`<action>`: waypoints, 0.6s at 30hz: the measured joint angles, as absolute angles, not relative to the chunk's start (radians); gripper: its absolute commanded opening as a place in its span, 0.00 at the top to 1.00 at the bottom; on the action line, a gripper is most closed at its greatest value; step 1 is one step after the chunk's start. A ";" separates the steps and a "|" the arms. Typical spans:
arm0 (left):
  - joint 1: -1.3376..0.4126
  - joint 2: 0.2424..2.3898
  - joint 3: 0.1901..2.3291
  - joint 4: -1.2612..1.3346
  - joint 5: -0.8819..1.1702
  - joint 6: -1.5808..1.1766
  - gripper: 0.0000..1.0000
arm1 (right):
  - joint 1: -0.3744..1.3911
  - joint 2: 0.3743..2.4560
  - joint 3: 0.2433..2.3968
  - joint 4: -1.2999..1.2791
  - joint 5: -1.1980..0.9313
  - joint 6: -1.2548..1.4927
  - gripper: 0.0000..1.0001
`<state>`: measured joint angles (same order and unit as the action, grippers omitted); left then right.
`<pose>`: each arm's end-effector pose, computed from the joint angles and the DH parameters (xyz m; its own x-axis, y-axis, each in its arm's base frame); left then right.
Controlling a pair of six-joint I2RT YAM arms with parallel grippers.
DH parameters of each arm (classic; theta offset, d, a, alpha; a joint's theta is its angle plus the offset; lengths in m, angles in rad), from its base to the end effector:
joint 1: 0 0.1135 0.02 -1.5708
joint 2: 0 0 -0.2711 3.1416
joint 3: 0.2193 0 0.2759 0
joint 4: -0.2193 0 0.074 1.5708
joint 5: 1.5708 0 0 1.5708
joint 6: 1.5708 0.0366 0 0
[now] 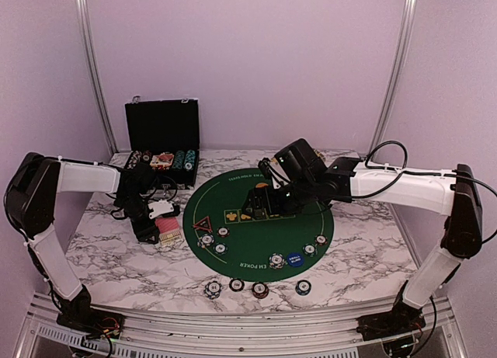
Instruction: Distribute texas hold em gaming equipment
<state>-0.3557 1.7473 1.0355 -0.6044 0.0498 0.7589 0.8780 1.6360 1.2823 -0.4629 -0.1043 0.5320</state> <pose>0.3167 -0.1196 0.1429 -0.4108 0.8858 -0.2159 0.8852 0.4442 0.1383 0.2440 0.3000 0.2666 -0.8124 -0.1889 -0.5516 -0.4626 0.7846 0.4127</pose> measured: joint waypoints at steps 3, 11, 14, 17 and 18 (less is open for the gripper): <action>-0.356 1.747 1.036 -0.604 0.049 0.760 0.75 | 0.878 1.636 1.279 -0.462 -0.104 0.532 0.01; -0.356 1.747 1.036 -0.603 0.044 0.761 0.96 | 0.878 1.636 1.275 -0.453 -0.105 0.532 0.01; -0.356 1.746 1.036 -0.603 0.043 0.762 0.97 | 0.878 1.636 1.274 -0.446 -0.107 0.532 0.01; -0.356 1.746 1.035 -0.601 0.043 0.763 0.99 | 0.878 1.636 1.274 -0.442 -0.109 0.533 0.01; -0.356 1.746 1.034 -0.601 0.043 0.763 1.00 | 0.878 1.636 1.274 -0.441 -0.110 0.533 0.01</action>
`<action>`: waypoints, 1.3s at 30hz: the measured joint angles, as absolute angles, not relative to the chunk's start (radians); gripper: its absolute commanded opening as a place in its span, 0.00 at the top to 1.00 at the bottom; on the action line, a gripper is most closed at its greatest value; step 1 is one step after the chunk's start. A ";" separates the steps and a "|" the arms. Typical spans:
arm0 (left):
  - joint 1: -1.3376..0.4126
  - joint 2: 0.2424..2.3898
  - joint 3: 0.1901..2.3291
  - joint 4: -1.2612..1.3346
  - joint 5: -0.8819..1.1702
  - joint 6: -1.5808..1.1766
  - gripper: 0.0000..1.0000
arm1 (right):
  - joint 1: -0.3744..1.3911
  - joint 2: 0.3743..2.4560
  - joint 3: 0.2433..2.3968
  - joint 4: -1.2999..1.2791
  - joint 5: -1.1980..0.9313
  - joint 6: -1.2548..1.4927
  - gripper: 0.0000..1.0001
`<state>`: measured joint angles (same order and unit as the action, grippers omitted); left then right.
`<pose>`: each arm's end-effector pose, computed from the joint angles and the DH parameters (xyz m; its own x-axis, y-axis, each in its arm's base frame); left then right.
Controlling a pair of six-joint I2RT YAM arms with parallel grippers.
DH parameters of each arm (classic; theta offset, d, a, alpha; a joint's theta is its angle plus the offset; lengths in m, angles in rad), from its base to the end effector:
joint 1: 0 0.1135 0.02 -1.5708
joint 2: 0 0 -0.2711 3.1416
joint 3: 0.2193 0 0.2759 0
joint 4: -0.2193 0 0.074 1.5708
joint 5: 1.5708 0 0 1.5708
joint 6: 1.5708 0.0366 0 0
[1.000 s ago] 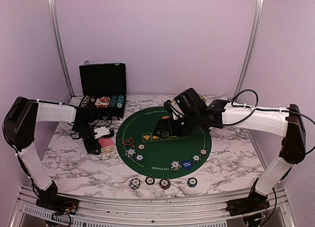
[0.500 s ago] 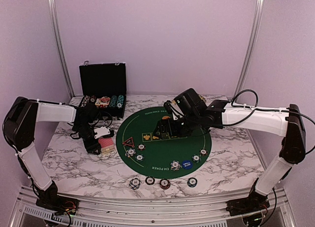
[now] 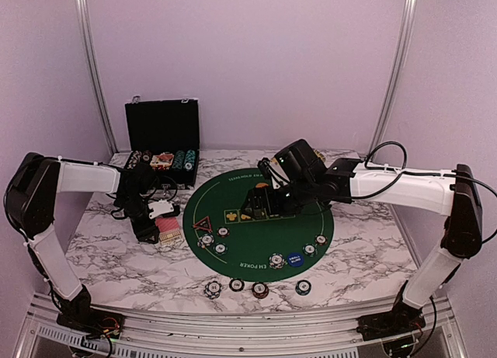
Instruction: Distribute texas hold em gaming equipment
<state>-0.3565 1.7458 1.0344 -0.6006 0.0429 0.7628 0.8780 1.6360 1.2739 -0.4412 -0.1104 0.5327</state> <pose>0.3168 -0.1197 0.1432 -0.4069 0.8882 -0.2137 0.8854 0.4409 0.1469 0.2443 0.3007 0.2653 -0.8092 -0.1845 -0.5579 -0.4675 0.7774 0.4209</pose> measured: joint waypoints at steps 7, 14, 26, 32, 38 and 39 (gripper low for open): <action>-0.356 1.732 1.020 -0.588 0.035 0.762 1.00 | 0.878 1.637 1.265 -0.421 -0.129 0.547 0.01; -0.360 1.704 1.005 -0.586 0.020 0.766 1.00 | 0.878 1.658 1.264 -0.392 -0.156 0.555 0.01; -0.369 1.670 1.001 -0.586 0.027 0.767 1.00 | 0.878 1.678 1.253 -0.362 -0.179 0.572 0.01; -0.379 1.649 1.001 -0.586 0.045 0.767 1.00 | 0.878 1.691 1.250 -0.339 -0.201 0.582 0.02; -0.381 1.642 1.001 -0.588 0.060 0.767 1.00 | 0.878 1.711 1.250 -0.310 -0.225 0.600 0.02; -0.382 1.637 1.001 -0.589 0.062 0.767 1.00 | 0.878 1.716 1.250 -0.302 -0.231 0.604 0.02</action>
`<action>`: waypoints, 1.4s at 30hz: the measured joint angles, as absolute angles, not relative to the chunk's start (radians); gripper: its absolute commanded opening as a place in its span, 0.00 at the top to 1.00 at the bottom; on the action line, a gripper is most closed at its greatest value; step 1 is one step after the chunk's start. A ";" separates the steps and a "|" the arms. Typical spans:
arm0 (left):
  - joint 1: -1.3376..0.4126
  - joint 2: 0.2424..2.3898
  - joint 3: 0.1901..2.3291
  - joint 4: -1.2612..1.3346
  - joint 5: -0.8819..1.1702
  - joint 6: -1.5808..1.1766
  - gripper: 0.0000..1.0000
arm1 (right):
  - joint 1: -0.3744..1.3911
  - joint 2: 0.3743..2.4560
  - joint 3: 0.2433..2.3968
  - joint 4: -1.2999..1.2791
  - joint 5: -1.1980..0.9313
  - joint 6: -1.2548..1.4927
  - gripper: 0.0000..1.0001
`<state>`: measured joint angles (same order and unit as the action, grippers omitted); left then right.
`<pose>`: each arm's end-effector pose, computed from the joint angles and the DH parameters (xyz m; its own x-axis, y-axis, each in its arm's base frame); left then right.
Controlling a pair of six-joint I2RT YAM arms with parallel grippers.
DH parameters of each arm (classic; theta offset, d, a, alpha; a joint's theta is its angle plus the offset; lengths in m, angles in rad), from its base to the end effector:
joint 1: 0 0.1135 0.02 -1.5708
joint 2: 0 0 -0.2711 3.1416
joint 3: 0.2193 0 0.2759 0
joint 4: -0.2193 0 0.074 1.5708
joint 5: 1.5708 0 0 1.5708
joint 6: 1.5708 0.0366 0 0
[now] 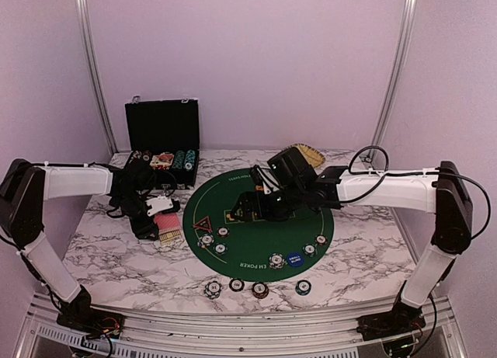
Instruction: Distribute texas hold em gaming equipment
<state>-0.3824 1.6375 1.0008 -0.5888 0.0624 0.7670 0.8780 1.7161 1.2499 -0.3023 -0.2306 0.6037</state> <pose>0.3032 -0.1244 0.1681 -0.3565 0.8899 -0.2844 0.8881 0.4173 0.1926 0.2526 0.3174 0.2381 -0.8503 -0.1591 -0.5017 -0.4511 0.7114 0.5389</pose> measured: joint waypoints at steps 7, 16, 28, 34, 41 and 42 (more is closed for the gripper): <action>-0.405 1.590 1.001 -0.616 0.073 0.767 1.00 | 0.878 1.787 1.250 -0.208 -0.303 0.655 0.02; -0.453 1.531 1.006 -0.660 0.079 0.763 1.00 | 0.878 1.949 1.260 0.077 -0.490 0.813 0.03; -0.540 1.504 1.055 -0.698 0.088 0.740 1.00 | 0.878 2.095 1.303 0.371 -0.640 1.021 0.04; -0.564 1.503 1.074 -0.710 0.086 0.729 1.00 | 0.881 2.144 1.356 0.439 -0.669 1.071 0.07; -0.583 1.503 1.081 -0.718 0.086 0.722 1.00 | 0.889 2.173 1.365 0.476 -0.692 1.105 0.11; -0.586 1.503 1.081 -0.720 0.086 0.721 1.00 | 0.889 2.176 1.365 0.486 -0.696 1.110 0.12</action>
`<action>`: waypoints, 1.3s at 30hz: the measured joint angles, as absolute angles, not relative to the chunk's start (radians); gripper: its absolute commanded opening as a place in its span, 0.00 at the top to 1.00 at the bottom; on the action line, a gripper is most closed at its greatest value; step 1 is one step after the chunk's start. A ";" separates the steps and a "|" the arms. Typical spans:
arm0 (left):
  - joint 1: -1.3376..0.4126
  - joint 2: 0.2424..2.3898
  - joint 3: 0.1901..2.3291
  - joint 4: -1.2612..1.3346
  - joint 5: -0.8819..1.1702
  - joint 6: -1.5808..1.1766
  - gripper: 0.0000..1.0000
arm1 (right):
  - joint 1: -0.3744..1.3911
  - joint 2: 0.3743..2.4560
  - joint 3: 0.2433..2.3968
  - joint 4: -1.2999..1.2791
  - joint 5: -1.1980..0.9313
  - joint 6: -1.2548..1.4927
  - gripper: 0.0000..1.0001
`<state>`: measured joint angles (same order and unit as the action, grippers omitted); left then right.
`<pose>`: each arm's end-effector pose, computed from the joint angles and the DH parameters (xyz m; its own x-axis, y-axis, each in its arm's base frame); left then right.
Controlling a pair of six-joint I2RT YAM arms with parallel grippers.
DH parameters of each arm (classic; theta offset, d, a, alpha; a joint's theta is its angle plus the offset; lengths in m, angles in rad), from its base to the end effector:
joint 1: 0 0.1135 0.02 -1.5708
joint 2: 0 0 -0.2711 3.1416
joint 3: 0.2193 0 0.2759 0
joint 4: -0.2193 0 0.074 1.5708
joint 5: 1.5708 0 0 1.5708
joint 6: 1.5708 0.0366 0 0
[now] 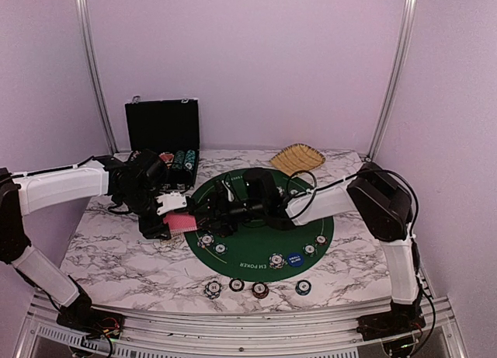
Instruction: Distribute texas hold em gaming equipment
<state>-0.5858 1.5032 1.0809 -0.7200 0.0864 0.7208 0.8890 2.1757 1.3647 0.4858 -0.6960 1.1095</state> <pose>0.2631 -0.1783 0.2279 -0.1862 0.9126 -0.3640 0.9365 0.2769 0.2153 0.2968 0.4029 0.1500 -0.9660 -0.0998 -0.2383 -0.2553 0.2274 0.9397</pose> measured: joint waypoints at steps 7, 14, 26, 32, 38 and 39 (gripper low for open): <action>-0.604 1.503 1.094 -0.731 0.086 0.717 1.00 | 0.892 2.212 1.392 0.531 -0.718 1.147 0.20; -0.610 1.503 1.105 -0.733 0.085 0.714 1.00 | 0.911 2.244 1.412 0.572 -0.743 1.183 0.28; -0.620 1.492 1.109 -0.736 0.086 0.714 1.00 | 0.920 2.300 1.473 0.643 -0.780 1.256 0.62; -0.626 1.491 1.111 -0.738 0.086 0.714 0.76 | 0.923 2.302 1.493 0.653 -0.781 1.267 0.87; -0.630 1.491 1.118 -0.741 0.077 0.708 0.01 | 0.923 2.303 1.494 0.657 -0.778 1.282 1.00; -0.631 1.491 1.122 -0.741 0.078 0.706 0.01 | 0.923 2.304 1.494 0.652 -0.778 1.282 1.00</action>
